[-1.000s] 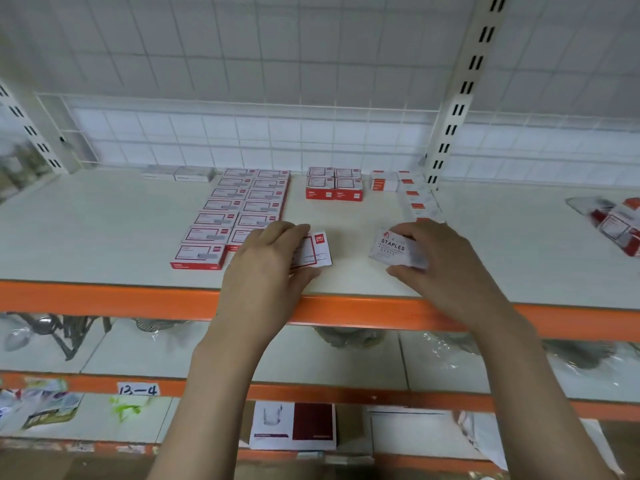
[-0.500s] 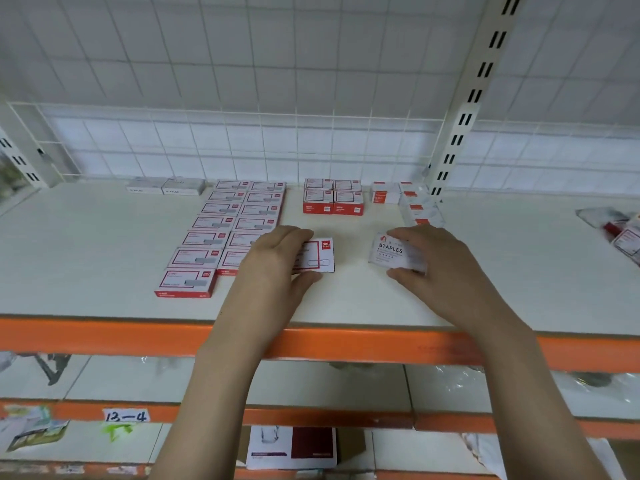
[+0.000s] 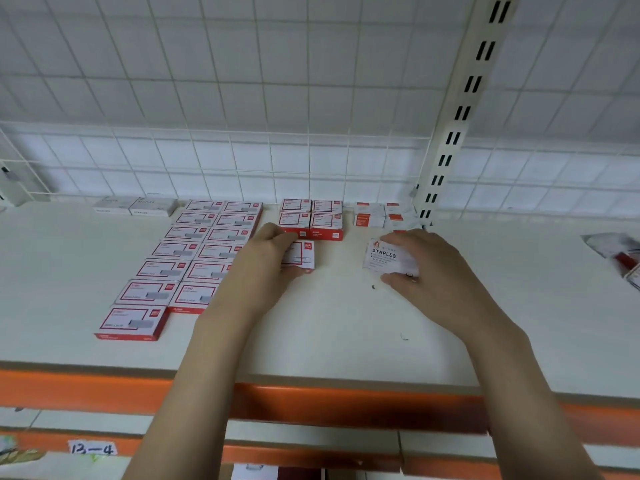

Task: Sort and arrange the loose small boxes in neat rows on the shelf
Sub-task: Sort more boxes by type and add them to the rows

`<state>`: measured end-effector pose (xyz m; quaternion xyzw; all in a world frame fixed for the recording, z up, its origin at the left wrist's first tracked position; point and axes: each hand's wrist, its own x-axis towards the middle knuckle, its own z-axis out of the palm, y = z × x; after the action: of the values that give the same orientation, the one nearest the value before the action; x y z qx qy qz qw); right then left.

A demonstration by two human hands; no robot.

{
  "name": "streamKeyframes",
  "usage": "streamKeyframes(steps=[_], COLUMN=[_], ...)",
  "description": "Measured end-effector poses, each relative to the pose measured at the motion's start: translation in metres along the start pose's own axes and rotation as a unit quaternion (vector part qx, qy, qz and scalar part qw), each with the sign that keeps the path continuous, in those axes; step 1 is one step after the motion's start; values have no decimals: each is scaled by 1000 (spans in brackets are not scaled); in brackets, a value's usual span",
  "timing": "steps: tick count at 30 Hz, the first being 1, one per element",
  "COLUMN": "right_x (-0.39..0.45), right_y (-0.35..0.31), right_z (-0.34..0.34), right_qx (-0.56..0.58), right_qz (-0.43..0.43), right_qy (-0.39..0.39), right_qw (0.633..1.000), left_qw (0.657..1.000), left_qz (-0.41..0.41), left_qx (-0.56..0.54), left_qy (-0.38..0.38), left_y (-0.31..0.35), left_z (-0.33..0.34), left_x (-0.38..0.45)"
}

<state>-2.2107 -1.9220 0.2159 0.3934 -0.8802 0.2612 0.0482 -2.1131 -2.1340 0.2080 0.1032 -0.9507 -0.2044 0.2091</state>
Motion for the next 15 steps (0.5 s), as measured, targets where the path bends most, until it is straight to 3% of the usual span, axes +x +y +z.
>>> streamKeyframes(steps=[9,15], right_x=[14,20], right_y=[0,-12], right_z=[14,25], right_qx=[8,18], right_qz=[-10,4], right_qy=[-11,-3], right_qw=[1000,1000], left_qw=[998,995], left_qz=[-21,52], left_qx=[27,80], left_qy=[-55,-39], left_y=[-21,-38], left_z=[6,10], left_x=[16,15])
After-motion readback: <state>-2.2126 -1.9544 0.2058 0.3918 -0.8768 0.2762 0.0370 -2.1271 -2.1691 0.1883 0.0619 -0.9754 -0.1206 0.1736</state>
